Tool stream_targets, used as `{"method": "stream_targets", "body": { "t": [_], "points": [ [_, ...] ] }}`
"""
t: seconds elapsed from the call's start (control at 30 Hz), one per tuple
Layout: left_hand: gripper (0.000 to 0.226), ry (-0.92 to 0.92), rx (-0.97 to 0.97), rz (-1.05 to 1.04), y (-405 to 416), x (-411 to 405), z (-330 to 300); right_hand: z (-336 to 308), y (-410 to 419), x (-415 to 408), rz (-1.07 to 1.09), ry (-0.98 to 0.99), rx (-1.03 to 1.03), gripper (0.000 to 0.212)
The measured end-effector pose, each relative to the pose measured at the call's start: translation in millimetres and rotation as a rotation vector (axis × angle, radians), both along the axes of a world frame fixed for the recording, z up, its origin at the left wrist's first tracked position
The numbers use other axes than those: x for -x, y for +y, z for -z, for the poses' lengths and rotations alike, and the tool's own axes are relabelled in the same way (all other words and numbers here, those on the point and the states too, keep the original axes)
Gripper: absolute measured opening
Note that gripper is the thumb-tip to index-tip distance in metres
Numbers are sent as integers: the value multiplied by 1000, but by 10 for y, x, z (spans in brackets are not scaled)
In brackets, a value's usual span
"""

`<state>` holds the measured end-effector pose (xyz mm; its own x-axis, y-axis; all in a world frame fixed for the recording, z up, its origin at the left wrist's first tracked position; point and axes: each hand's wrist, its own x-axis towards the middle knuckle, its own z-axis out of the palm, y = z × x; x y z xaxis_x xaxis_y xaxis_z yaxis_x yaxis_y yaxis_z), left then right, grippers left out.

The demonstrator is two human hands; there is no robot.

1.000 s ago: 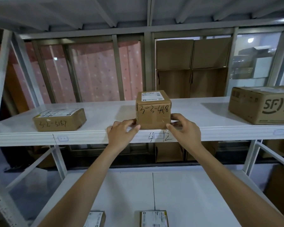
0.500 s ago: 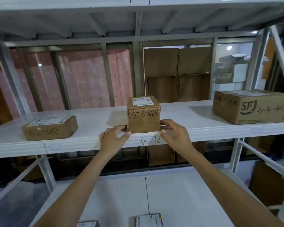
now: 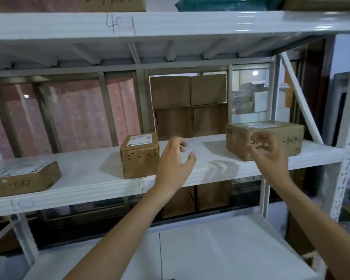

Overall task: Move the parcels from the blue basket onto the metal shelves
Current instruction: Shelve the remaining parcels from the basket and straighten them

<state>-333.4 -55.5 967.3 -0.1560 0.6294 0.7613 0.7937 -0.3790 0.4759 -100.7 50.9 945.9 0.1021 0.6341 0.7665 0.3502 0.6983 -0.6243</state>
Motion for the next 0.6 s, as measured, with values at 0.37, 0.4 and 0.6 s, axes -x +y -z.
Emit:
{"method": "stream_targets", "body": {
  "t": [0.37,0.4,0.6],
  "points": [
    [69,-58,425,-100,1301,-1218,342,54,1184,-1624,-24,-34,157,67],
    [70,-56,447,-122,1368,-1282,375,84,1287,-1695,-73,-80,192,68],
    [47,41,435,-323,1607,-1524,471,166,1636,-1853,-273,-216,294,56]
  ]
}}
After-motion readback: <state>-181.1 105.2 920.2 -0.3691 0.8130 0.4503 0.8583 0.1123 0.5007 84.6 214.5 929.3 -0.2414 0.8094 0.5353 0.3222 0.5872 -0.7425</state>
